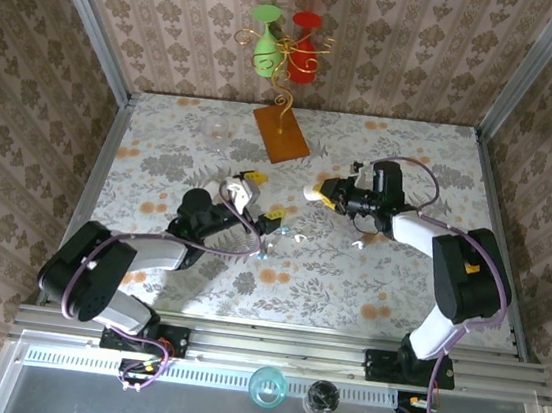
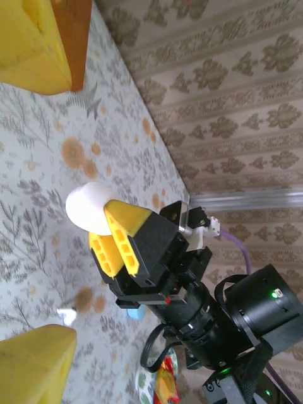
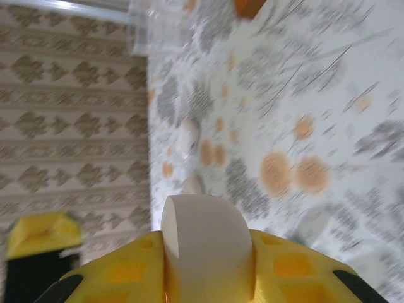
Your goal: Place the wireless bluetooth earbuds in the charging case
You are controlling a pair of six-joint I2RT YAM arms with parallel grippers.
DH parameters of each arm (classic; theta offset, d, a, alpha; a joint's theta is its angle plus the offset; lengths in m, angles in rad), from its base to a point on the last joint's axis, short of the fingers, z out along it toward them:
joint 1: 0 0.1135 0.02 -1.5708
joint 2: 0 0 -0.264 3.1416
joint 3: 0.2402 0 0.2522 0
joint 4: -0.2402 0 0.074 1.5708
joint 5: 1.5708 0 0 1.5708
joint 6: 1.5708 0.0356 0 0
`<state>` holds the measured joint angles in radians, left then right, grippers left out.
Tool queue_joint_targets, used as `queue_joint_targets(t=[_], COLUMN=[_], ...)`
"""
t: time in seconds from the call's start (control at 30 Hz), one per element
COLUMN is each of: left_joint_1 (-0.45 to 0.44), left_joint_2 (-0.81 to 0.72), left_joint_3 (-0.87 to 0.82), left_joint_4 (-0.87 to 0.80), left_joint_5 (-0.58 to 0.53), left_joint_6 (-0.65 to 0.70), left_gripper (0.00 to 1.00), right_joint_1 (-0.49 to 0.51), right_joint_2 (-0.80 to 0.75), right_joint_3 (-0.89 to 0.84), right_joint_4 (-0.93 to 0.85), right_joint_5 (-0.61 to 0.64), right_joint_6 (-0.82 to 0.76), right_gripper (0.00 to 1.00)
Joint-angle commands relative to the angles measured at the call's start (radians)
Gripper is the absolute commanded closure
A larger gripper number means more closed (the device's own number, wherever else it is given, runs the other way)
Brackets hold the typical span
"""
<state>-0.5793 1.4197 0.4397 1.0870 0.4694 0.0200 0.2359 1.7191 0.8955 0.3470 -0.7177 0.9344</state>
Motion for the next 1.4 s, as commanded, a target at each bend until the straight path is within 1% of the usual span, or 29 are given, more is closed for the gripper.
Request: queue_joint_targets(t=[0.0,0.1,0.17,0.23,0.33,0.4,0.43,0.5,0.57,0.6,0.77,0.87,1.03,1.13,1.27,1.37], left_joint_1=[0.012,0.007,0.002,-0.001,-0.002,-0.001,0.001,0.009,0.024,0.034,0.078,0.110,0.179,0.200,0.197,0.189], left_joint_2=[-0.093,-0.175,-0.220,-0.259,-0.293,-0.297,-0.295,-0.285,-0.274,-0.266,-0.196,-0.140,-0.041,0.001,0.012,0.018], left_joint_3=[-0.003,0.030,0.048,0.066,0.097,0.131,0.140,0.164,0.184,0.195,0.301,0.353,0.446,0.473,0.472,0.460], left_joint_4=[-0.204,-0.431,-0.558,-0.686,-0.829,-0.940,-0.969,-1.022,-1.055,-1.070,-1.216,-1.279,-1.380,-1.401,-1.361,-1.315], left_joint_5=[-0.067,-0.145,-0.200,-0.230,-0.319,-0.358,-0.376,-0.399,-0.409,-0.411,-0.467,-0.474,-0.479,-0.469,-0.425,-0.385], left_joint_6=[0.089,0.141,0.168,0.197,0.181,0.181,0.177,0.164,0.138,0.124,0.079,0.091,0.082,0.076,0.069,0.067], left_gripper=[0.02,0.00,0.00,0.00,0.00,0.00,0.00,0.00,0.00,0.00,0.00,0.00,0.00,0.00,0.00,0.00], right_joint_1=[-0.004,-0.005,-0.005,-0.004,-0.007,-0.007,-0.007,-0.004,-0.004,-0.005,-0.008,-0.012,-0.014,-0.014,-0.024,-0.044], right_joint_2=[0.085,0.167,0.213,0.256,0.316,0.357,0.373,0.396,0.402,0.401,0.335,0.264,0.122,0.026,-0.079,-0.103], right_joint_3=[0.094,0.157,0.188,0.224,0.275,0.300,0.312,0.337,0.355,0.365,0.373,0.330,0.250,0.215,0.209,0.234], right_joint_4=[-0.107,-0.145,-0.132,-0.136,-0.144,-0.132,-0.131,-0.135,-0.148,-0.165,-0.240,-0.253,-0.299,-0.393,-0.603,-0.727], right_joint_5=[0.118,0.187,0.201,0.217,0.226,0.235,0.235,0.248,0.271,0.281,0.315,0.344,0.385,0.474,0.712,0.878], right_joint_6=[-0.120,-0.127,-0.113,-0.106,-0.097,-0.079,-0.071,-0.067,-0.074,-0.086,-0.160,-0.191,-0.274,-0.369,-0.565,-0.698], right_gripper=[0.90,0.90,0.89,0.89,0.89,0.88,0.87,0.82,0.74,0.67,0.37,0.27,0.22,0.22,0.20,0.17])
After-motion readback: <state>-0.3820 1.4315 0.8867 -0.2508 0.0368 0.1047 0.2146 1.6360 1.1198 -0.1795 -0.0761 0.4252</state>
